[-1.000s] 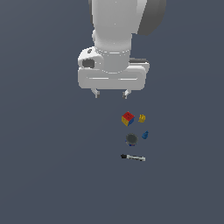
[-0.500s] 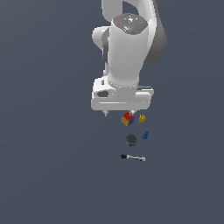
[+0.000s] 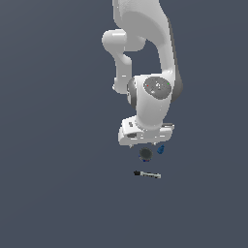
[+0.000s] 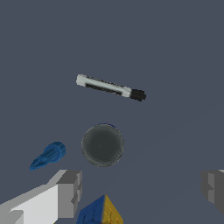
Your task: Pick up a designated object from a clutter of objects.
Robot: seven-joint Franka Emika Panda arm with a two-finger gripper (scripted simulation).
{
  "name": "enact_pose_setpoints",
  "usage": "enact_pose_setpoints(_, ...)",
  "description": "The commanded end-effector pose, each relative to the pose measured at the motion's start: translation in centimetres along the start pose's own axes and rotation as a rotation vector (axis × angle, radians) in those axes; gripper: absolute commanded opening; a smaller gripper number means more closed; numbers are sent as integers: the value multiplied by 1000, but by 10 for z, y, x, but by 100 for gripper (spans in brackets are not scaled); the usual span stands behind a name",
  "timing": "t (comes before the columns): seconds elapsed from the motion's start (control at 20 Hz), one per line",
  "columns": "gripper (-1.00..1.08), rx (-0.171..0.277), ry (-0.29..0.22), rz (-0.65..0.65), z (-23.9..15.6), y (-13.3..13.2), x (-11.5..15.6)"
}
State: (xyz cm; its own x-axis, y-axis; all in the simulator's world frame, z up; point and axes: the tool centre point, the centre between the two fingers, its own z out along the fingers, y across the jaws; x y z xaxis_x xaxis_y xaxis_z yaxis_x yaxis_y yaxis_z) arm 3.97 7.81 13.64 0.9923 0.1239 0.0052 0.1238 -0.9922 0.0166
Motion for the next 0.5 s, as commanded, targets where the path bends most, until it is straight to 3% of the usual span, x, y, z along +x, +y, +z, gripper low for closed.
enact_pose_setpoints(0.0,100,5,0,-15,23,-11,-1)
enact_pose_setpoints(0.45,100,16,-4,-45,69,-32,-6)
